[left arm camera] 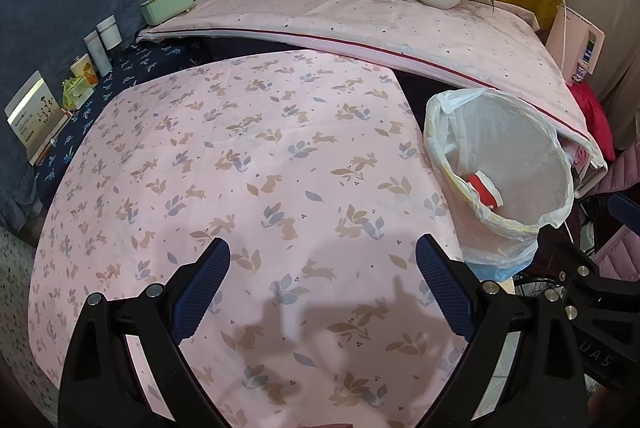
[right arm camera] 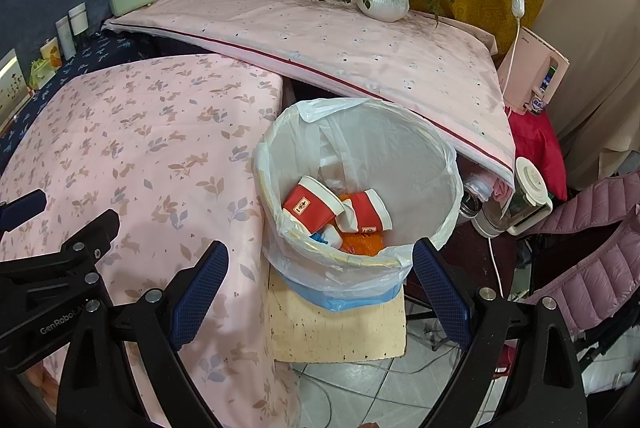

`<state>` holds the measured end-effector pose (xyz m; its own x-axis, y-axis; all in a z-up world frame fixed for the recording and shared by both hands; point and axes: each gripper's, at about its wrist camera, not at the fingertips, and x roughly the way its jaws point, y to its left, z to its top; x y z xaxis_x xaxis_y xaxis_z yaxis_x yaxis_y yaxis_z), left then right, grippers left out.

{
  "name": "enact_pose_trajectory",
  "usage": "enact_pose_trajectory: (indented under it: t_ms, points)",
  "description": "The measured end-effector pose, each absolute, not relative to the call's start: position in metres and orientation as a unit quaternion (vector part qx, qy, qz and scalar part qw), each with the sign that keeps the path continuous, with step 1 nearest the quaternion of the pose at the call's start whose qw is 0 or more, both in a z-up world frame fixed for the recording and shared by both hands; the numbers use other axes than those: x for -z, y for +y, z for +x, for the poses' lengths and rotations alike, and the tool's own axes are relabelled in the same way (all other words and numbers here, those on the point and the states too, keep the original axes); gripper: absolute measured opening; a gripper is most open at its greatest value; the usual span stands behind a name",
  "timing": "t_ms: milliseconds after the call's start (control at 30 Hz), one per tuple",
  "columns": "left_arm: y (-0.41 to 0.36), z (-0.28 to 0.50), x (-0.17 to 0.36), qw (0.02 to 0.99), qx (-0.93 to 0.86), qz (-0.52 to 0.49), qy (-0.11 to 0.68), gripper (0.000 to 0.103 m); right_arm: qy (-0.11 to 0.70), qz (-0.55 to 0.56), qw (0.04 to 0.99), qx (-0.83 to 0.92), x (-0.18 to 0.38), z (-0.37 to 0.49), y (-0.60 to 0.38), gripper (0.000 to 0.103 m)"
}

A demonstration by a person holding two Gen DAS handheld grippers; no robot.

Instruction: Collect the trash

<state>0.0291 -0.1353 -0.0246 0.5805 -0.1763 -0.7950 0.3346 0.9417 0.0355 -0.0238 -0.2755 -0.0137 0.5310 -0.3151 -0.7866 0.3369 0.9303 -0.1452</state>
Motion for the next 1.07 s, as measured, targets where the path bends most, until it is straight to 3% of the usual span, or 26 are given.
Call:
enact_pose_trajectory:
  t_ms: [1067]
  points:
    - [-0.1416,0.0244,0.0245,0.885,0.151,0.096,0.429,0.090,0.444,0.017,0.874,0.197,0.0138,-0.0332,-0.2827,0.089]
